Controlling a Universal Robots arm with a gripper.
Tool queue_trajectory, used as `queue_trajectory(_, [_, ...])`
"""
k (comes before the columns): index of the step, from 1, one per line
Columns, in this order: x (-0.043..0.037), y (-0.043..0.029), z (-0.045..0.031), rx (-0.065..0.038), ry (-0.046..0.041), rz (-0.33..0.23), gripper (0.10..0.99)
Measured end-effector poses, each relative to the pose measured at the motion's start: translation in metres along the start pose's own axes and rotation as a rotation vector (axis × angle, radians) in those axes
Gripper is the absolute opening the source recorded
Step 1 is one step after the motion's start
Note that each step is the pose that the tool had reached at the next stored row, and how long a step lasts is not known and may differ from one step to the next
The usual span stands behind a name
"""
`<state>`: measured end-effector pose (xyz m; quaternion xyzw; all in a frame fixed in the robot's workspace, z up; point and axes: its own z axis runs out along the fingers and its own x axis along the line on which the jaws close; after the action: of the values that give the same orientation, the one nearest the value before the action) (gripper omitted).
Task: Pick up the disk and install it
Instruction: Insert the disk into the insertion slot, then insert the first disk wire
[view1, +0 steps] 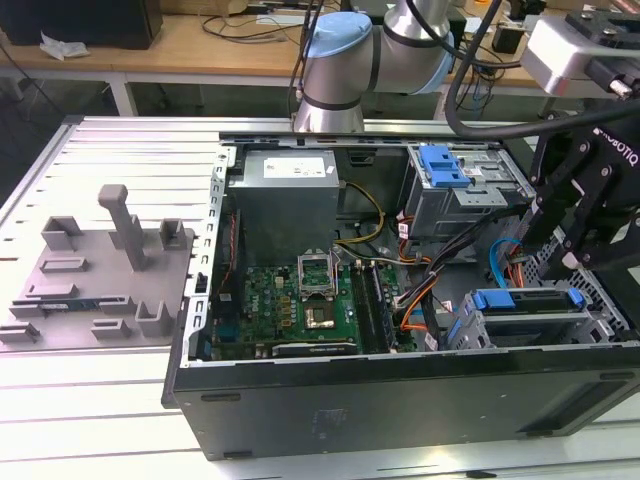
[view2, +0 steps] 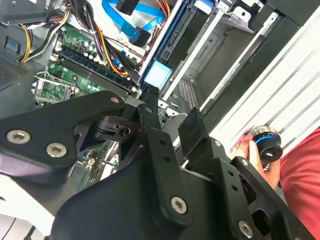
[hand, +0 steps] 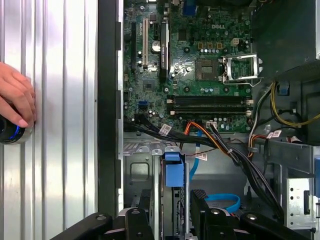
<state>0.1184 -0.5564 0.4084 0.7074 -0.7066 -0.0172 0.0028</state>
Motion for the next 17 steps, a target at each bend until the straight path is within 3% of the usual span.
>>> queue_trajectory(11, [-0.0002, 0.0000, 0.0000, 0.000, 0.0030, 0.000, 0.443])
queue_trajectory(14, [-0.0101, -0.0001, 0.0002, 0.000, 0.0271, 0.001, 0.443])
queue_trajectory(15, [-0.0190, 0.0000, 0.0004, 0.000, 0.0366, 0.001, 0.443])
queue_trajectory(17, [-0.0262, 0.0000, 0.0006, 0.000, 0.0382, 0.001, 0.443])
